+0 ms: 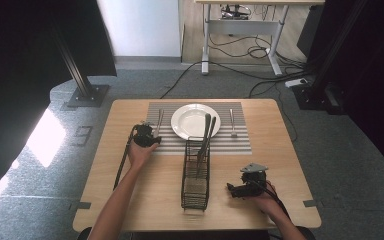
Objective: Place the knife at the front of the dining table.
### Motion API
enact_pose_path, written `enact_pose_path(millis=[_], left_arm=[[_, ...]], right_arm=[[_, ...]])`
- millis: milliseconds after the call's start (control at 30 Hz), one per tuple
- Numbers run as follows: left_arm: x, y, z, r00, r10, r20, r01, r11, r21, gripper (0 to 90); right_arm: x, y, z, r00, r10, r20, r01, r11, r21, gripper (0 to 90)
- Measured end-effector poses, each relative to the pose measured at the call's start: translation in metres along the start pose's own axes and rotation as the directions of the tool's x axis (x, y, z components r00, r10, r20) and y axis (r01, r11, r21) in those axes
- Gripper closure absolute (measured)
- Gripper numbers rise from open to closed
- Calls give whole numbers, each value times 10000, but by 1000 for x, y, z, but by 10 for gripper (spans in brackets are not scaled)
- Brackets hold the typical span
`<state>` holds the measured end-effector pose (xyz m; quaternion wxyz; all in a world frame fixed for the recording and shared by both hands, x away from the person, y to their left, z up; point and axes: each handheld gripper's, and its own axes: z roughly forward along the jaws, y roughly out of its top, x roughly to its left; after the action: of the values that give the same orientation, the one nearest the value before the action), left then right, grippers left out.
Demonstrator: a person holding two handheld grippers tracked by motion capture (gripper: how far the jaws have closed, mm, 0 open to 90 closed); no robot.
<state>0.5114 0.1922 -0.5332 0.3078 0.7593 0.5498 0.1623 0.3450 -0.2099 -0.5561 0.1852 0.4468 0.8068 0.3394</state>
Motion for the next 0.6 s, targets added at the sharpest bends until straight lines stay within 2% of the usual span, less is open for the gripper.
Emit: enact_pose_path(millis=[67,167,200,300,333,367,400,433,467,500,533,600], left_arm=[[0,0,0,10000,0,-25,0,10000,2,549],[1,-1,-1,9999,-59,-99,59,10000,-41,478],[3,-1,-2,9999,-64,-85,63,9999,-101,478],[5,-2,-10,10000,-77,1,77,9993,-379,398],[6,-3,-17,9999,-50,147,57,9989,-468,380],[6,-3,-17,9999,-50,147,57,9989,-468,372],[5,-5,-26,9997,-39,241,55,9977,-669,370],[5,-5,-26,9997,-39,241,55,9977,-669,366],[4,-8,-36,9989,-48,476,87,9966,-817,361],[4,-8,-36,9989,-48,476,87,9966,-817,355],[4,-12,-46,9973,-14,736,83,9956,-933,350],[3,-15,-57,9959,89,896,9,9941,-1089,345]], right_arm=[[0,0,0,10000,-5,-6,5,10000,-2,0],[0,0,0,10000,-12,-9,12,10000,-3,0],[0,0,0,10000,-15,-12,15,10000,-3,0],[0,0,0,10000,-12,-12,12,10000,-4,0],[0,0,0,10000,-16,-14,16,10000,-6,0],[0,0,0,10000,-13,-13,13,10000,-4,0],[0,0,0,10000,-13,-12,13,10000,-5,0],[0,0,0,10000,-13,-12,13,10000,-5,0],[0,0,0,10000,-15,-13,15,10000,-5,0],[0,0,0,10000,-15,-13,15,10000,-5,0],[0,0,0,10000,-11,-14,11,10000,-4,0],[0,0,0,10000,-11,-15,11,10000,-3,0]])
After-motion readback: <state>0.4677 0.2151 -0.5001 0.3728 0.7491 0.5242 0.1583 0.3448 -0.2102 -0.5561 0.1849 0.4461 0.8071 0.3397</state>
